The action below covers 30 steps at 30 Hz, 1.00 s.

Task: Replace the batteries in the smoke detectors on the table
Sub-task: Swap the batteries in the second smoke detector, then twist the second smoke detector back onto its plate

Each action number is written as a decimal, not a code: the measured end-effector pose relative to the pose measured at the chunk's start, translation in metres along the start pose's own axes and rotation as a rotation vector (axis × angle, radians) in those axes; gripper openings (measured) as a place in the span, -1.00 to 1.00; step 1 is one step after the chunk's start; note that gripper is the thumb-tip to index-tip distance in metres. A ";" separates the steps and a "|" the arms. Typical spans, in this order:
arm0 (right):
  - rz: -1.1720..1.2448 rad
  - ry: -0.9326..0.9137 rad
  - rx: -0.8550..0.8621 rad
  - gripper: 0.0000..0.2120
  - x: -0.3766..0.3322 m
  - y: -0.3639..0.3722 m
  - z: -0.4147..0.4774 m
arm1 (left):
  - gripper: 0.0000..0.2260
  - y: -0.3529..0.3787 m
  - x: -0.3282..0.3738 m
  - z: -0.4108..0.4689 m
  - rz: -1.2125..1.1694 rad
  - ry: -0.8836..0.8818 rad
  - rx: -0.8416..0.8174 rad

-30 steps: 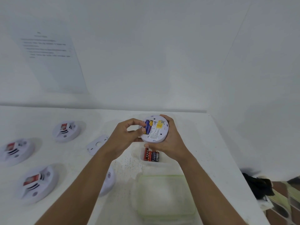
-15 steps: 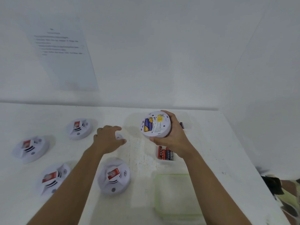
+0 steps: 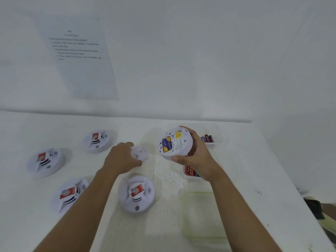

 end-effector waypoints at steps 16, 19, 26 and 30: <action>0.052 0.031 -0.161 -0.13 -0.009 -0.011 -0.019 | -0.54 -0.032 0.101 -0.058 -0.512 0.408 0.003; 0.063 0.027 -0.186 -0.13 -0.012 -0.015 -0.025 | -0.52 -0.028 0.106 -0.066 -0.468 0.409 0.022; 0.106 0.018 -0.245 -0.14 -0.020 -0.019 -0.042 | -0.50 -0.029 0.119 -0.090 -0.507 0.416 0.109; 0.098 0.017 -0.272 -0.13 -0.025 -0.020 -0.053 | -0.48 -0.028 0.123 -0.104 -0.494 0.409 0.090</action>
Point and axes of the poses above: each hand's wrist, its own z-axis towards the middle knuckle, its own y-axis out of the palm, x = y × z, the point moved 4 cm from there along z, towards the middle knuckle, and after that the axes turned 5 degrees about x, right-handed, at the moved point
